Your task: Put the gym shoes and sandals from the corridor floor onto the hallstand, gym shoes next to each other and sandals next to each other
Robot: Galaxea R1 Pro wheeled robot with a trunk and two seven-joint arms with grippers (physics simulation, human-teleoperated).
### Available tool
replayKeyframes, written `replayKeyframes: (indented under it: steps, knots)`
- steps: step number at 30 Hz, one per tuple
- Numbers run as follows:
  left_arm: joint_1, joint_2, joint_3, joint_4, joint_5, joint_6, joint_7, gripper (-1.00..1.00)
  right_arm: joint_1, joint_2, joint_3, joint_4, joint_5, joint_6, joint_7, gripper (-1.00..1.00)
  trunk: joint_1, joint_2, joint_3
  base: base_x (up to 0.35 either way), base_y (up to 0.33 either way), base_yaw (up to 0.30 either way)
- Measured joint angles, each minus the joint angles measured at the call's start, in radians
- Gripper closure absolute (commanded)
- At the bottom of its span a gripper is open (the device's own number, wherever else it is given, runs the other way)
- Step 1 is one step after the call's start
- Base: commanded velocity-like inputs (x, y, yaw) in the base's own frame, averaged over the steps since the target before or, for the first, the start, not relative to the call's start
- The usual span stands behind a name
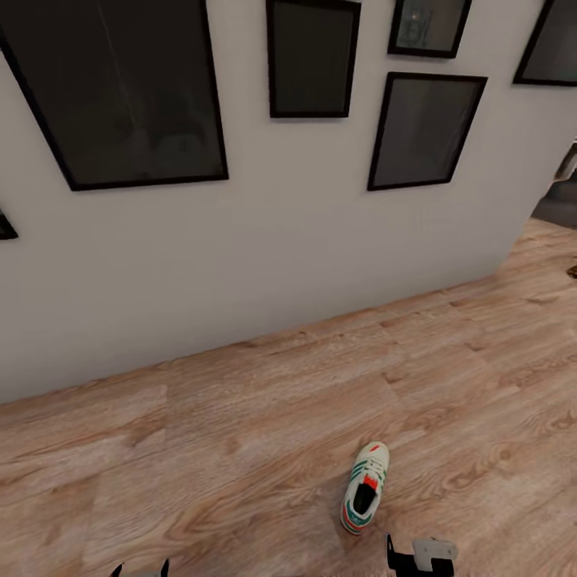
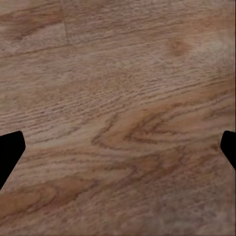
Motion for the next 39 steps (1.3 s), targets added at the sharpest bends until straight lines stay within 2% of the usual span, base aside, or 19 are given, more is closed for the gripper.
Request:
replayKeyframes:
  steps: [39]
  knots:
    - [0.000,0.000,-0.002,0.000,0.000,0.000,0.000,-1.00,0.000,0.000,0.001,0.000,0.000,0.000,0.000,-1.00,0.000,0.000,0.000,0.000,0.000,-0.263]
